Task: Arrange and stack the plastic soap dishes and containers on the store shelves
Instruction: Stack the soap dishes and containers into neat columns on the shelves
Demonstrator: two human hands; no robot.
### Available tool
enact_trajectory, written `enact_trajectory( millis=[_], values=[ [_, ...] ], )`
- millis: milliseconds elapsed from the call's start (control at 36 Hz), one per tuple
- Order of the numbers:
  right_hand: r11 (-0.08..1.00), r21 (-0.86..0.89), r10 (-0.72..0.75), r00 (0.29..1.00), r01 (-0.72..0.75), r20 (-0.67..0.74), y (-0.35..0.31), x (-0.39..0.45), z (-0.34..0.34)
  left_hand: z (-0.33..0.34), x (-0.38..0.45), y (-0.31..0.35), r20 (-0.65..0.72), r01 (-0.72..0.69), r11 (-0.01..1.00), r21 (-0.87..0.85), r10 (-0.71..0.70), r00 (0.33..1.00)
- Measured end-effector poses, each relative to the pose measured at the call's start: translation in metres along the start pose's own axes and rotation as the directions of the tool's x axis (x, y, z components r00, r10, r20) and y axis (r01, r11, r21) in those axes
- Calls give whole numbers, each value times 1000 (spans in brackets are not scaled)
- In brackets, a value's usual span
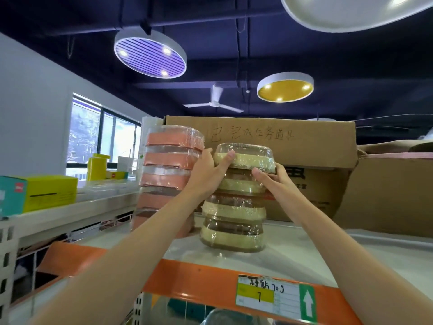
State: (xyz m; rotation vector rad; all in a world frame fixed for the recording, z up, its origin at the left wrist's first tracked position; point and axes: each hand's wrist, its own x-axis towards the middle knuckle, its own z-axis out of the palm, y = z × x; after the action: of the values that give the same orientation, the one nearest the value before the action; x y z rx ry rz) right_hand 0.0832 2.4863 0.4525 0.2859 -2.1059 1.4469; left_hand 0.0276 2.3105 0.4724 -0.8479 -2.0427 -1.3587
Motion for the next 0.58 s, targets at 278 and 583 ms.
enact_trajectory(
  millis=[278,583],
  values=[
    [999,-18,-35,999,35,15,-2,-4,6,-1,-5,-5,-14,74,993,87,-73,997],
    [997,-78,-12,999,9,-40,4,4,12,-7,-3,-10,54,79,988,131,-87,995]
  ],
)
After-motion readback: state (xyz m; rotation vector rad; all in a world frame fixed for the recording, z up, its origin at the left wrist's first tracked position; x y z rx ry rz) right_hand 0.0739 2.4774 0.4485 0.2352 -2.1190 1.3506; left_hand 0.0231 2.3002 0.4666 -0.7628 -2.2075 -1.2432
